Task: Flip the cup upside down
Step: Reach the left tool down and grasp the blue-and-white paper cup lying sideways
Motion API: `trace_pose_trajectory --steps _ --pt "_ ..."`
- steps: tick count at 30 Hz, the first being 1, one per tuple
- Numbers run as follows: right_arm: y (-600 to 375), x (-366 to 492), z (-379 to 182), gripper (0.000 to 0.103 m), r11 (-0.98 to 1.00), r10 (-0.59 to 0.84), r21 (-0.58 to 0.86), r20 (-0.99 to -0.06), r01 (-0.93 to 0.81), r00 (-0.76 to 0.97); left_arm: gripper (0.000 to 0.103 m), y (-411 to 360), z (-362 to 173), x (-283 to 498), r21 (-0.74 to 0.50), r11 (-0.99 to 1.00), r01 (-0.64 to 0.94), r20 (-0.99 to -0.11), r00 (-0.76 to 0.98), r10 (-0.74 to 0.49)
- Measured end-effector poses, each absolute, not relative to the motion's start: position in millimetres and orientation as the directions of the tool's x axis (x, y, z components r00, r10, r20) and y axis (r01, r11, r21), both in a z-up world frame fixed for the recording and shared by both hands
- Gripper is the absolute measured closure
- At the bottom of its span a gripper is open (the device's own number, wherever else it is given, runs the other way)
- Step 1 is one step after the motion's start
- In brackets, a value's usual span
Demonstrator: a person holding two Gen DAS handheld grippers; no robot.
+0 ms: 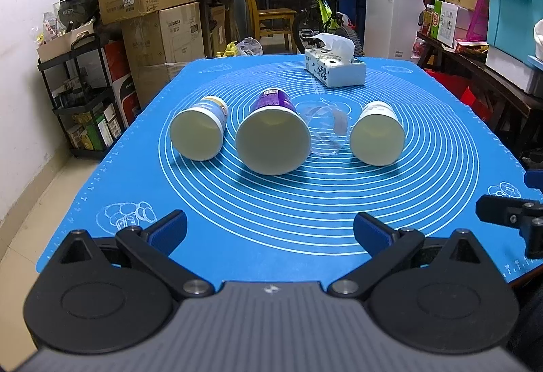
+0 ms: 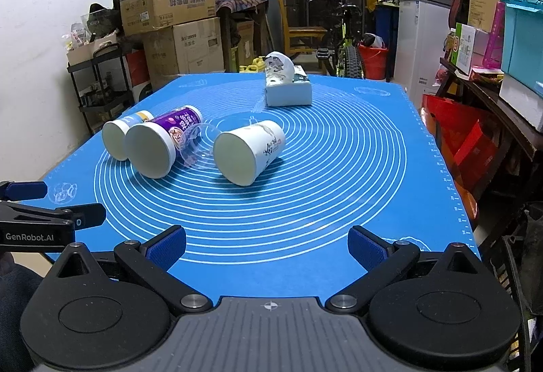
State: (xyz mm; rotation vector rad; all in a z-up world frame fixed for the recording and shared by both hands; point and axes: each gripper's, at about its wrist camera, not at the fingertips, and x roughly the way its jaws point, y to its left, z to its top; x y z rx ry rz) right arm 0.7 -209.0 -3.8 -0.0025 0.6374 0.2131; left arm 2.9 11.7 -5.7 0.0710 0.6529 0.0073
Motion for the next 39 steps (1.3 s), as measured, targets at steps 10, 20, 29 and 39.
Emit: trace_pose_trajectory --steps 10,20,29,39 --pt "-198.4 30.3 7.4 0.002 0.969 0.228 0.057 -0.577 -0.240 0.784 0.000 36.0 18.8 51.8 0.113 0.993 -0.014 -0.588 0.805 0.078" --pt "-194.2 64.2 7.3 0.002 0.969 0.234 0.076 -0.597 -0.236 0.767 0.000 70.9 20.0 158.3 0.133 0.990 -0.049 -0.666 0.735 0.126" --pt "-204.2 80.0 -5.9 0.002 0.977 0.200 0.071 -0.622 -0.200 0.757 0.000 96.9 -3.4 220.5 0.123 0.991 -0.059 -0.778 0.614 0.133" --pt "-212.8 90.0 -16.2 0.002 0.981 0.184 0.077 -0.639 -0.177 0.746 0.031 115.6 -22.0 239.0 -0.025 0.999 -0.043 -0.860 0.510 0.000"
